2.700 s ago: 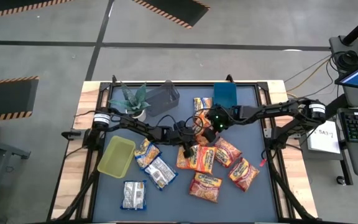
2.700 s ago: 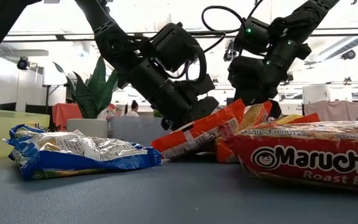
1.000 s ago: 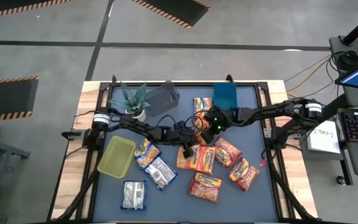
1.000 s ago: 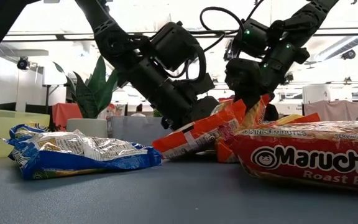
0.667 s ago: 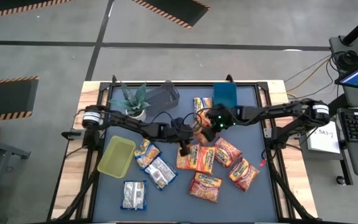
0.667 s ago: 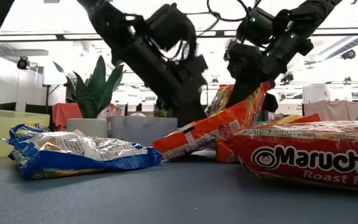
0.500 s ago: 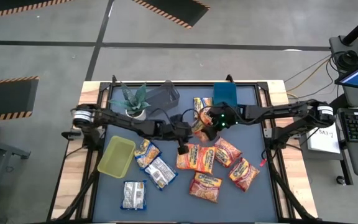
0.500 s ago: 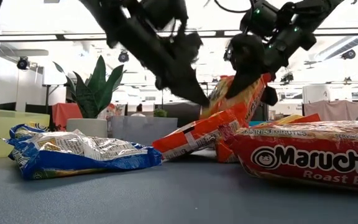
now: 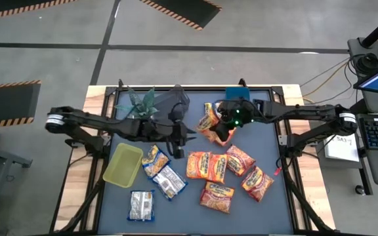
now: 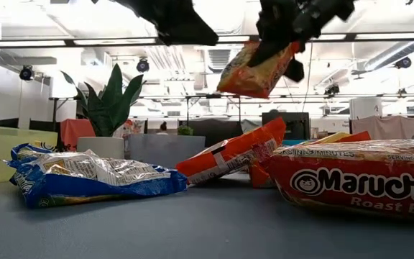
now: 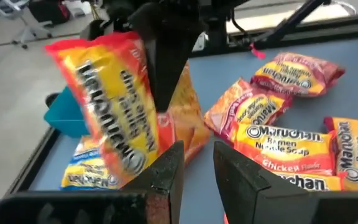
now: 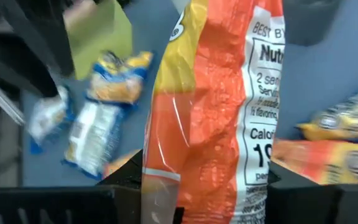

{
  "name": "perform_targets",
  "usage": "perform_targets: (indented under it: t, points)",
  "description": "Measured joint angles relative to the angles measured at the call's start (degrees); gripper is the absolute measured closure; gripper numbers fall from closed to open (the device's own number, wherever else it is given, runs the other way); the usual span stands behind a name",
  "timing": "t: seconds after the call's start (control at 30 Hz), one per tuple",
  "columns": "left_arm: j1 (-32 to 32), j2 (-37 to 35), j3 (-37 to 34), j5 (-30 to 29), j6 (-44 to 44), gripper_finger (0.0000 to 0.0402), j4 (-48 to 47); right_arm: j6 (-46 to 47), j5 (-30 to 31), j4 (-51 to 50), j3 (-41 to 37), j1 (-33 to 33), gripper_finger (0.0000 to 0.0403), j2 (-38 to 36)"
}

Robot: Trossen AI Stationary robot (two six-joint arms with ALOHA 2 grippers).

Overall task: Sort Maruchan noodles
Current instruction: Put the orange noodle pack into blue bin

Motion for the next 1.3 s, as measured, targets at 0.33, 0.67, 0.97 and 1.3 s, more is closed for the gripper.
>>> perform_targets:
  t: [0.33, 0.67, 0.97, 1.3]
  points:
    - [-0.65, -3.40, -1.89, 0.42, -7.19, 0.0332, -0.55, -25.61, 9.83, -31.66, 20.43, -7.32, 0.0282, 6.02]
    - [-2.60, -1.38, -1.95, 0.45, -13.26, 0.0332, -0.70, -41.25, 9.74, -33.71, 18.62, -22.37, 0.0282, 6.69]
    - [-4.13, -1.33, -2.15, 0.39, -14.90, 0.0332, -0.62, -39.74, 8.10, -33.20, 14.02, -33.10, 0.0278, 6.67]
    - [-4.13, -1.24, -3.81, 0.06, -16.12, 0.0332, -0.92, -29.96, 8.05, -30.34, 9.23, -35.72, 0.0278, 6.67]
